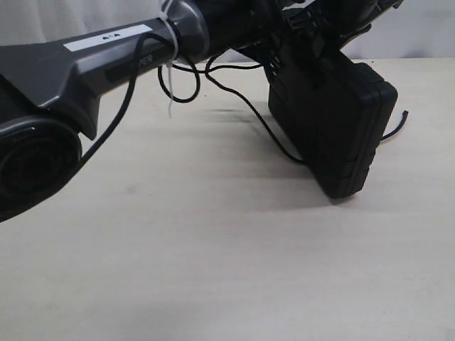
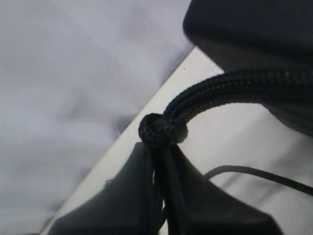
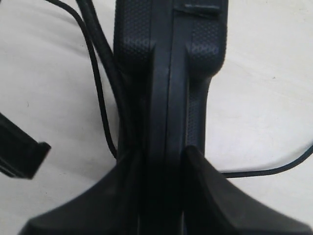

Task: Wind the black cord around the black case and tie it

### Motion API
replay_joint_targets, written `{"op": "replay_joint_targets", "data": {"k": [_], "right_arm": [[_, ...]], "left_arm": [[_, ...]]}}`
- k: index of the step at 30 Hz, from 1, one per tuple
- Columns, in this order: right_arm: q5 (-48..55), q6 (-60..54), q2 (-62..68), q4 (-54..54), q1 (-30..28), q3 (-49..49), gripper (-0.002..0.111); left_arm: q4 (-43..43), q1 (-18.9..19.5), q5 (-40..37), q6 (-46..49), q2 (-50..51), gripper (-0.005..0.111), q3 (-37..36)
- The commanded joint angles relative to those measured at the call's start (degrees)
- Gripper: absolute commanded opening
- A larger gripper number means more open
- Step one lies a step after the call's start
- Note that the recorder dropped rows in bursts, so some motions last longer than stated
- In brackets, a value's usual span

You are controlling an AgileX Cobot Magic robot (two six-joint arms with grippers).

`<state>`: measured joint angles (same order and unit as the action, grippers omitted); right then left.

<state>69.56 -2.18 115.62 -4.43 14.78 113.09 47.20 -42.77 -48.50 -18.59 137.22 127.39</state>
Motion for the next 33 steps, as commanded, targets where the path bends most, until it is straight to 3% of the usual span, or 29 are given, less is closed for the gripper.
{"op": "replay_joint_targets", "data": {"k": [1, 11, 19, 24, 33], "right_arm": [[0.41, -0.55, 0.44, 0.83, 0.00, -1.30, 0.004], [0.41, -0.55, 0.33, 0.58, -0.12, -3.24, 0.004], [0.41, -0.38, -0.12, 0.81, -0.12, -3.24, 0.004], [0.41, -0.25, -0.12, 0.81, -0.12, -3.24, 0.004], [0.41, 0.01, -0.12, 1.84, -0.12, -3.24, 0.004]], "left_arm": [[12.83, -2.07, -1.59, -6.27, -0.76, 0.000, -2.32], [14.01, -3.63, -3.84, -6.83, -0.76, 0.000, -7.33], [29.19, -5.97, -6.97, -9.66, -0.76, 0.000, -14.26], [28.99, -6.21, -5.09, -13.75, -0.76, 0.000, -15.93], [28.22, -11.16, -1.92, -13.75, -3.22, 0.000, -15.93]]}}
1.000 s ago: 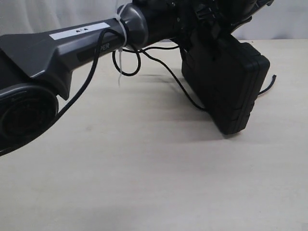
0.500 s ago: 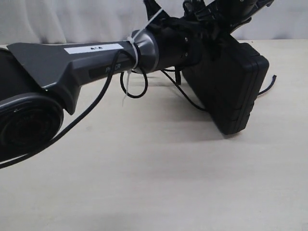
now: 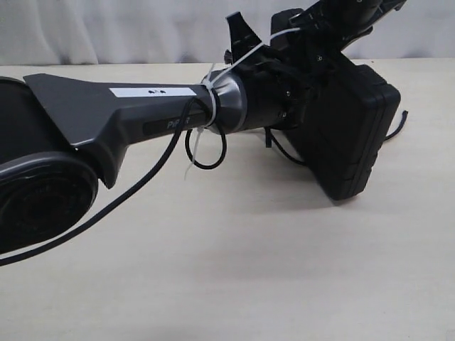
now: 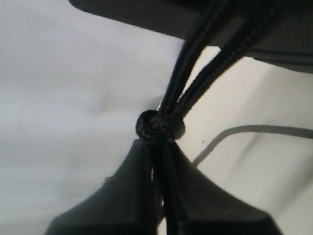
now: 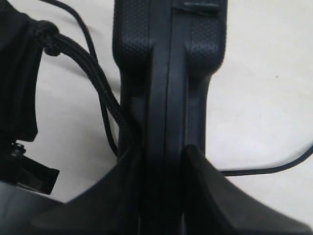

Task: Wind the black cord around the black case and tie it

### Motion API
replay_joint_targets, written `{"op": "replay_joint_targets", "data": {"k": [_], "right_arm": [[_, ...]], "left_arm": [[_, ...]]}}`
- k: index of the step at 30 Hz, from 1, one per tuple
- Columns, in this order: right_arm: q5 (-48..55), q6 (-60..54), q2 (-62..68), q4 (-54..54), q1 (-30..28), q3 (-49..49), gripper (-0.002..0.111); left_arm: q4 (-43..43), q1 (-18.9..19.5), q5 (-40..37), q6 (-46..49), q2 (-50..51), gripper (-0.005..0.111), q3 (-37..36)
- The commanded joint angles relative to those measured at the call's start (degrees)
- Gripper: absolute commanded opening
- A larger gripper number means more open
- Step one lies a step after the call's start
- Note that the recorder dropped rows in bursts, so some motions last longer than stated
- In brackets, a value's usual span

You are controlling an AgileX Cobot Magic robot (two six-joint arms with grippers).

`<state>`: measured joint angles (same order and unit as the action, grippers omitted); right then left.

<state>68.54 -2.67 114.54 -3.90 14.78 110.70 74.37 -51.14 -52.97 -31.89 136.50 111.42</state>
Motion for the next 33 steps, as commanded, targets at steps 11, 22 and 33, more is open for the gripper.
{"op": "replay_joint_targets", "data": {"k": [11, 22, 33], "right_arm": [[1.42, 0.50, 0.95, 1.56, -0.12, -0.84, 0.004], [1.42, 0.50, 0.95, 1.84, -0.70, -0.84, 0.004], [1.42, 0.50, 0.95, 1.51, -0.74, -0.84, 0.017]], "left_arm": [[-6.47, -2.81, 2.55, 2.39, -2.69, 0.000, 0.04], [-13.39, -0.10, 4.09, 2.73, -2.69, 0.024, 0.04], [-25.74, 1.30, 3.93, 12.96, -4.04, 0.059, 0.04]]}}
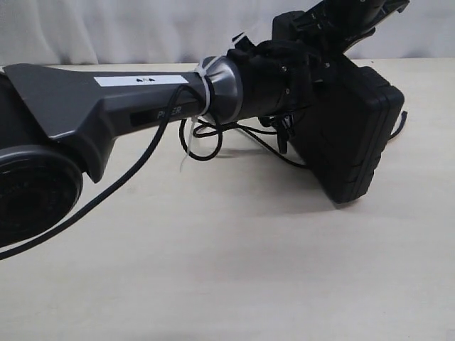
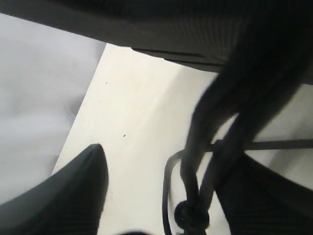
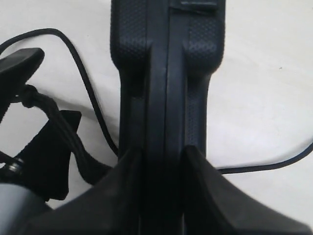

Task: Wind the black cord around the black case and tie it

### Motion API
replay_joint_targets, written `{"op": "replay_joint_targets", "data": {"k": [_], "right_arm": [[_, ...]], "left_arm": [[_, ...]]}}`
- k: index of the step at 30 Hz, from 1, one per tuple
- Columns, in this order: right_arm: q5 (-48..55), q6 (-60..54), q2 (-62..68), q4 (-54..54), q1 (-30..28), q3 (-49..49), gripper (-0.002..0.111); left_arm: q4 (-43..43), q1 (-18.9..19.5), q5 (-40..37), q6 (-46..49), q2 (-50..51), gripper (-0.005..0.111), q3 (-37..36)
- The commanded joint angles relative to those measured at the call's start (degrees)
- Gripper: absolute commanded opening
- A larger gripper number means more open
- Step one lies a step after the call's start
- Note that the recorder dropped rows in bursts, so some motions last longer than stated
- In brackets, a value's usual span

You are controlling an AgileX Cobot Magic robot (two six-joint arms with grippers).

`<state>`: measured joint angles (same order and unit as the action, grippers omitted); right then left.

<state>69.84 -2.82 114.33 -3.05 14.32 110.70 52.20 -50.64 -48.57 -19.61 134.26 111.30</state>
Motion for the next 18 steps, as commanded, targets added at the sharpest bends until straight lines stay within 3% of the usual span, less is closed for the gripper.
{"op": "replay_joint_targets", "data": {"k": [1, 8, 12, 13, 18], "right_arm": [[0.12, 0.65, 1.17, 0.66, -0.28, -0.84, 0.017], [0.12, 0.65, 1.17, 0.66, -0.28, -0.84, 0.017], [0.12, 0.65, 1.17, 0.66, -0.28, -0.84, 0.017], [0.12, 0.65, 1.17, 0.84, -0.28, -0.84, 0.017], [0.12, 0.52, 1.17, 0.93, -0.53, -0.84, 0.017]], "left_arm": [[-5.62, 0.90, -0.20, 2.84, -2.35, 0.059, 0.16], [-27.55, 4.89, -2.69, 19.61, -3.60, 0.060, 0.16], [-45.82, 10.74, -10.30, 37.05, -3.60, 0.060, 0.16], [-55.05, 13.32, -11.52, 44.07, -3.60, 0.060, 0.16], [-72.17, 18.15, -12.81, 54.23, -3.60, 0.060, 0.16]]}}
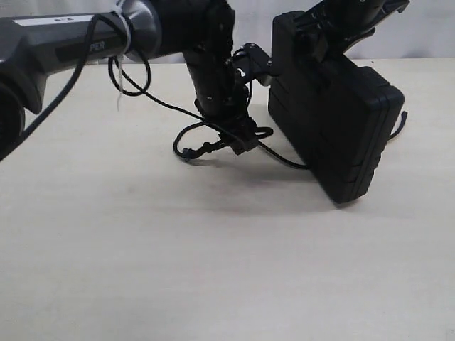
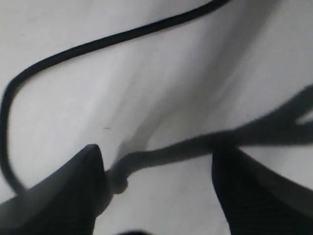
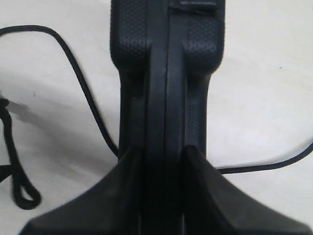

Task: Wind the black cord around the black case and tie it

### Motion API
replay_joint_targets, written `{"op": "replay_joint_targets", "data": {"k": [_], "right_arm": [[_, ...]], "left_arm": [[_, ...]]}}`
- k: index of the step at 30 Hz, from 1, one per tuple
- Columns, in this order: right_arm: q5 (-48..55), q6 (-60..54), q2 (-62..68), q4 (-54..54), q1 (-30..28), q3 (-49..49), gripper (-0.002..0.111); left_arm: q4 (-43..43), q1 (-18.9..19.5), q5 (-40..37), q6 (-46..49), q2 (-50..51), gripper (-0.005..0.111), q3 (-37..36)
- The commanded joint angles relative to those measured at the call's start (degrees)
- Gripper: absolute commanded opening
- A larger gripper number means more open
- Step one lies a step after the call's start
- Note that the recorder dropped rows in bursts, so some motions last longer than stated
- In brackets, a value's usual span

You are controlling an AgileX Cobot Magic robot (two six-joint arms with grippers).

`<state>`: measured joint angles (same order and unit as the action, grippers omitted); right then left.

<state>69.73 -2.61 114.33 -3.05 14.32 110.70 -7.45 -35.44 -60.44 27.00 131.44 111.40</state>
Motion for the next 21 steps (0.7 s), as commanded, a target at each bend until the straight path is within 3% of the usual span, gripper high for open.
{"op": "replay_joint_targets", "data": {"k": [1, 5, 10, 21], "right_arm": [[0.23, 0.31, 1.17, 0.93, -0.80, -0.84, 0.017], [0.23, -0.02, 1.17, 3.05, -2.10, -0.84, 0.021], [0.23, -1.28, 1.17, 5.51, -3.81, -0.84, 0.035], [0.23, -2.52, 1.17, 6.73, -3.78, 2.75, 0.035]], "left_arm": [[-13.16, 3.36, -0.94, 7.77, -0.79, 0.060, 0.05], [-12.90, 3.47, -1.38, 9.14, -0.55, 0.059, 0.05], [-13.42, 3.00, -0.14, 10.07, 0.47, 0.059, 0.05], [-14.33, 2.73, 0.93, 11.15, 1.00, 0.059, 0.05]]}}
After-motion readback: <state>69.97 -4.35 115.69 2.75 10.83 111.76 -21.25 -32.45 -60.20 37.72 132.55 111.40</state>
